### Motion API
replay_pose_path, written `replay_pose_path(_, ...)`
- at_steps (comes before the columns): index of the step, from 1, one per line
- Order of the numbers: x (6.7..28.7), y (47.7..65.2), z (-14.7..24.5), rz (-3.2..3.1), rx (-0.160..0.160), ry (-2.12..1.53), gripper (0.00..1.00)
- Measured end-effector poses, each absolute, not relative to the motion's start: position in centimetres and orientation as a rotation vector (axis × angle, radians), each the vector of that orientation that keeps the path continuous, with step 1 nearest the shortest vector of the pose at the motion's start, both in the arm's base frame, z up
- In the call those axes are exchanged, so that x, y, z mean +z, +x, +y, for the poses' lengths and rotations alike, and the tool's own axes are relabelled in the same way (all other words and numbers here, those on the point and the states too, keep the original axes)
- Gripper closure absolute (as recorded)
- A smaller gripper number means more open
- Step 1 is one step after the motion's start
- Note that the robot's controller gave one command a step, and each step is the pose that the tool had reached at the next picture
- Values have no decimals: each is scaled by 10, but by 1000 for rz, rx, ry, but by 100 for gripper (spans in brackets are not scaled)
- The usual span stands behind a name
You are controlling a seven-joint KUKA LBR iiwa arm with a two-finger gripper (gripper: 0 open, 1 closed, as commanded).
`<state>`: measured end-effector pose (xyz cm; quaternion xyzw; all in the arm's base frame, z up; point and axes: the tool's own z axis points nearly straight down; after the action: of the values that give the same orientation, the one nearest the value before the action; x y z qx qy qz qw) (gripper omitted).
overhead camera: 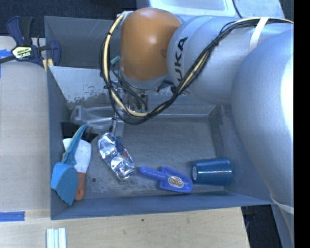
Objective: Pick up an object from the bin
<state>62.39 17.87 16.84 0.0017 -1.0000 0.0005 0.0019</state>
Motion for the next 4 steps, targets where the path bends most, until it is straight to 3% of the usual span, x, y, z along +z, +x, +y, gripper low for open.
replay_pose_path(1,174,625,178,-3145,-2,0,0)
replay_pose_path(2,97,633,189,-3152,-5,230,0)
replay_pose_path(3,120,629,197,-3138,-5,402,0)
replay_pose_path(4,113,629,235,-3120,16,570,0)
